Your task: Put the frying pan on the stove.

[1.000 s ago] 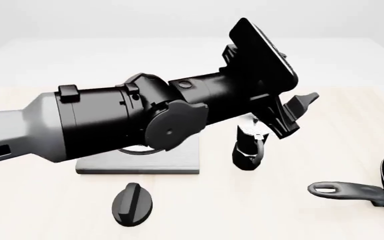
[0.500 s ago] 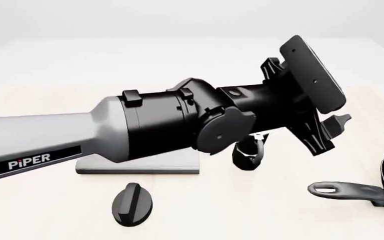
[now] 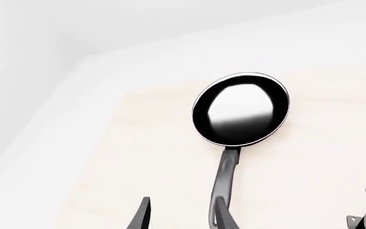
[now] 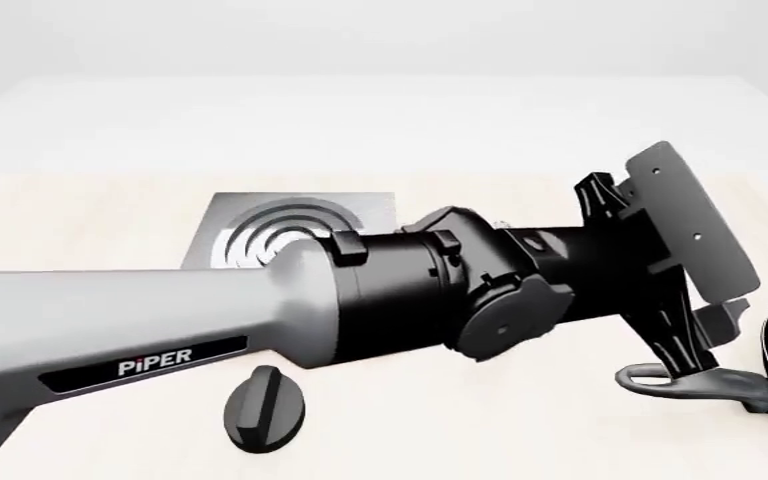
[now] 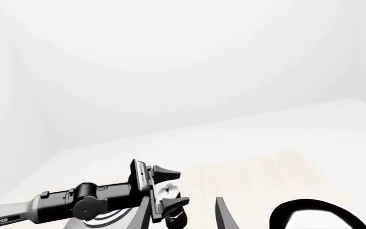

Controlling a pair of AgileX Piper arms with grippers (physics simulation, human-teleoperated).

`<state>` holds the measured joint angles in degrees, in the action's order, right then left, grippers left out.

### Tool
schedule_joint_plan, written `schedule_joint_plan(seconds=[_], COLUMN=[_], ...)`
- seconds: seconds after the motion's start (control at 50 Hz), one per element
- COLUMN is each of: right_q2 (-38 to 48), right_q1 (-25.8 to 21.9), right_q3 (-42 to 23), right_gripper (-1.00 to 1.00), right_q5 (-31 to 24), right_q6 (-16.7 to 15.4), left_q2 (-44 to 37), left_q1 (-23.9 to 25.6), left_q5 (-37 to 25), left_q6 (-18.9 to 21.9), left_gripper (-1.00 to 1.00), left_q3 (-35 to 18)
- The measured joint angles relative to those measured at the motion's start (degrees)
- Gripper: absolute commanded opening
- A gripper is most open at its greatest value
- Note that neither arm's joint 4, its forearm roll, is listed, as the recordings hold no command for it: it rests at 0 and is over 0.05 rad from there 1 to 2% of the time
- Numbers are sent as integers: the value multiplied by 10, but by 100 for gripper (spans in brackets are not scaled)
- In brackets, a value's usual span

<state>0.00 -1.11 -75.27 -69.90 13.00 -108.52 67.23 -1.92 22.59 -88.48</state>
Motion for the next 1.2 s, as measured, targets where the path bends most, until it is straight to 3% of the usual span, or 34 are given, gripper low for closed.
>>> schedule_joint_plan(seconds=[1.2], right_q2=[0], right_q1=[5], right_q3=[3], right_gripper=[100], right_q5=[0], right_q6=[20], left_q2=[-134], left_q1=[25], left_q5=[-2], left_q6=[-16], left_gripper=[100], left_q3=[-59])
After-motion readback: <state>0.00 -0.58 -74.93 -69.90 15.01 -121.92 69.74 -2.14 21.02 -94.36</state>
